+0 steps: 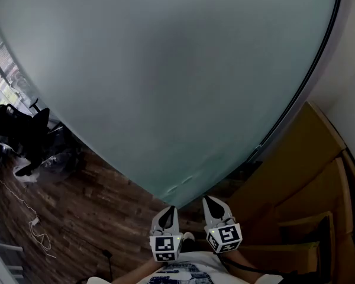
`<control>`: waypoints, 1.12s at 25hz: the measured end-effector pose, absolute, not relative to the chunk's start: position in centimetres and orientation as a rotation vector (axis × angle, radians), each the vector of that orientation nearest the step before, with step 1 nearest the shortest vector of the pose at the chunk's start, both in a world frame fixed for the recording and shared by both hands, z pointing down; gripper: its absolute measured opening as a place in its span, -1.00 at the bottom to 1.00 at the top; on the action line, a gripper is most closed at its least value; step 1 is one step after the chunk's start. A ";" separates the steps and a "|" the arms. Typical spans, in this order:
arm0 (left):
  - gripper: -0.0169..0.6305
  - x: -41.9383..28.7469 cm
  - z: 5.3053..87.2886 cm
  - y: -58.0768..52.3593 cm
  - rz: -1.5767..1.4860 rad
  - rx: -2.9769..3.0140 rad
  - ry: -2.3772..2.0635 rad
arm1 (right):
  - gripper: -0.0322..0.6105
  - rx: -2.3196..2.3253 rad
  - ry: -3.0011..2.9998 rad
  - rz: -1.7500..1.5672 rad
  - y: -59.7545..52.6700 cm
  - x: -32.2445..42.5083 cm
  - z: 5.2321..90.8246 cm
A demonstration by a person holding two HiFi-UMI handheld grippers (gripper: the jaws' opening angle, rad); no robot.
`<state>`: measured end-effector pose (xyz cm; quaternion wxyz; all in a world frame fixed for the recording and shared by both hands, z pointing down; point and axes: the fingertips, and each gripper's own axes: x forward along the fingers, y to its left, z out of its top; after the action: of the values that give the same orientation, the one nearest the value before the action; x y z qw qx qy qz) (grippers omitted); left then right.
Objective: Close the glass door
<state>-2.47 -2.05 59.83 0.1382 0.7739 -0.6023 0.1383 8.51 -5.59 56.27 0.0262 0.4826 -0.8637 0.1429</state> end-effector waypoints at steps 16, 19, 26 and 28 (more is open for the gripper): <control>-0.12 0.1 59.0 -8.3 0.208 2.022 -1.884 | -0.88 1.487 -2.625 0.463 -5.7 9.4 57.1; -0.21 -0.3 60.0 -9.3 0.196 1.928 -1.956 | -0.88 1.483 -2.608 0.467 -5.3 10.1 57.4; -0.46 -1.2 60.6 -10.8 0.270 1.824 -2.116 | -0.88 1.477 -2.593 0.481 -4.7 10.8 57.8; -0.42 -1.1 60.6 -11.2 0.281 1.811 -2.132 | -0.88 1.469 -2.597 0.481 -4.7 10.8 57.9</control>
<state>-1.07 -11.18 60.61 0.1644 0.6354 -0.7480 0.0985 10.76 -4.72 57.86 0.0595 0.4852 -0.8578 0.1588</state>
